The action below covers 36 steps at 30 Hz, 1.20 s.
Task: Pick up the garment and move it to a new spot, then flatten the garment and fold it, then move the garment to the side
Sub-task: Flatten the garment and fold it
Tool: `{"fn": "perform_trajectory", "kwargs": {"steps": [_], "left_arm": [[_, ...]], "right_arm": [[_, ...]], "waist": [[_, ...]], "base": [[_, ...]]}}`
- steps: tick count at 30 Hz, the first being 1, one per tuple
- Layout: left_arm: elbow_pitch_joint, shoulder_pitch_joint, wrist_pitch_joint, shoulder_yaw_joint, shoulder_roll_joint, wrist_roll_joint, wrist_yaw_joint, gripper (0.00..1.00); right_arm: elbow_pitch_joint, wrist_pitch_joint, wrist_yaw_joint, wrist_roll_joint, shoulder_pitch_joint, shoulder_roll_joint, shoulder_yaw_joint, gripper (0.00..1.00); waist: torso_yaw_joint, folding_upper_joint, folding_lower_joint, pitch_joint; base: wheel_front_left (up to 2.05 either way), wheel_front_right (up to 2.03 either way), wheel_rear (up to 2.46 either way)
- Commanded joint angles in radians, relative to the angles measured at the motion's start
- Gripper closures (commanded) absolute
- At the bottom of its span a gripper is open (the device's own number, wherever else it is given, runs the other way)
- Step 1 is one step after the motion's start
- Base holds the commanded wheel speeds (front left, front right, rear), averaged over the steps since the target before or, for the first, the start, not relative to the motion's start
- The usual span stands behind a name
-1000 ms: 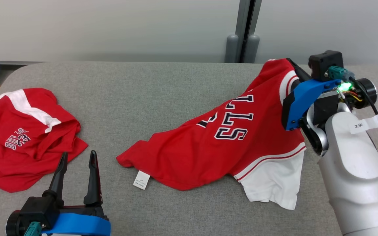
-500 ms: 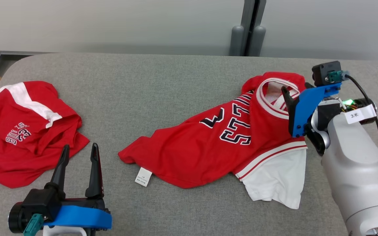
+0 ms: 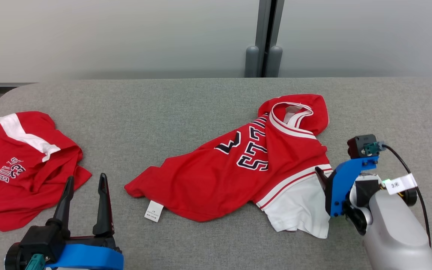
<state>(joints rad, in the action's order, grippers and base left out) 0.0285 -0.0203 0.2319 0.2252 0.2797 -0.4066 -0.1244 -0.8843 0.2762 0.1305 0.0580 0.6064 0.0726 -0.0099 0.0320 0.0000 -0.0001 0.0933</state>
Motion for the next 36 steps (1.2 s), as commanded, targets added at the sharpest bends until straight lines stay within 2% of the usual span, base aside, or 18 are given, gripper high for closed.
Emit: {"fn": "perform_trajectory", "kwargs": {"steps": [1, 8, 12, 13, 14, 19, 26, 32, 33, 34, 36], "left_arm": [[-0.006, -0.007, 0.0, 0.0, 0.007, -0.004, -0.006, 0.0], [-0.008, 0.009, -0.003, 0.01, 0.009, -0.003, -0.001, 0.0], [-0.004, 0.014, -0.003, 0.012, 0.01, -0.006, 0.001, 0.0], [-0.004, 0.015, -0.003, 0.013, 0.011, -0.006, 0.001, 0.0], [-0.003, 0.017, -0.002, 0.013, 0.011, -0.007, 0.001, 0.0], [-0.002, 0.018, 0.001, 0.007, 0.013, -0.011, -0.009, 0.0], [0.001, -0.002, 0.007, -0.003, 0.012, -0.017, -0.018, 0.0], [0.009, -0.006, 0.009, -0.004, 0.016, -0.023, -0.021, 0.0], [0.011, -0.006, 0.009, -0.003, 0.016, -0.023, -0.022, 0.0], [0.012, -0.006, 0.008, -0.002, 0.016, -0.024, -0.022, 0.0], [0.016, -0.007, 0.007, -0.001, 0.016, -0.024, -0.023, 0.0]], "right_arm": [[0.027, 0.017, 0.0, 0.001, -0.047, -0.006, -0.019, 0.0], [0.083, 0.064, 0.0, -0.038, -0.112, -0.018, -0.078, 0.0], [0.092, 0.086, 0.0, -0.049, -0.124, -0.023, -0.046, 0.0], [0.094, 0.088, 0.001, -0.05, -0.125, -0.023, -0.036, 0.53], [0.099, 0.085, 0.001, -0.05, -0.125, -0.024, -0.03, 1.0], [0.167, 0.056, 0.0, -0.079, -0.127, -0.02, -0.081, 1.0], [0.331, 0.057, 0.0, -0.133, -0.19, -0.021, -0.195, 1.0], [0.435, 0.071, 0.0, -0.138, -0.242, -0.021, -0.218, 1.0], [0.449, 0.065, 0.0, -0.13, -0.247, -0.021, -0.223, 0.74], [0.462, 0.056, 0.0, -0.128, -0.251, -0.02, -0.223, 0.0], [0.475, 0.046, 0.0, -0.117, -0.266, -0.021, -0.215, 0.0]], "waist": [[0.003, 0.0, 0.0001, 0.005], [0.024, 0.0, 0.0001, 0.025], [0.033, 0.0, 0.0001, 0.035], [0.034, 0.0, 0.0001, 0.037], [0.035, 0.0, 0.0001, 0.039], [0.027, 0.0, 0.0001, 0.038], [-0.004, 0.0, 0.0001, 0.024], [-0.028, 0.0, 0.0001, 0.019], [-0.03, 0.0, 0.0001, 0.018], [-0.031, 0.0, 0.0001, 0.017], [-0.035, 0.0, 0.0001, 0.012]], "base": [[0.0, 0.0, 0.0], [0.0, 0.0, 0.0], [0.0, 0.0, 0.0], [0.0, 0.0, 0.0], [0.0, 0.0, 0.0], [0.0, 0.0, 0.0], [0.0, 0.0, 0.0], [0.0, 0.0, 0.0], [0.0, 0.0, 0.0], [0.0, 0.0, 0.0], [0.0, 0.0, 0.0]]}}
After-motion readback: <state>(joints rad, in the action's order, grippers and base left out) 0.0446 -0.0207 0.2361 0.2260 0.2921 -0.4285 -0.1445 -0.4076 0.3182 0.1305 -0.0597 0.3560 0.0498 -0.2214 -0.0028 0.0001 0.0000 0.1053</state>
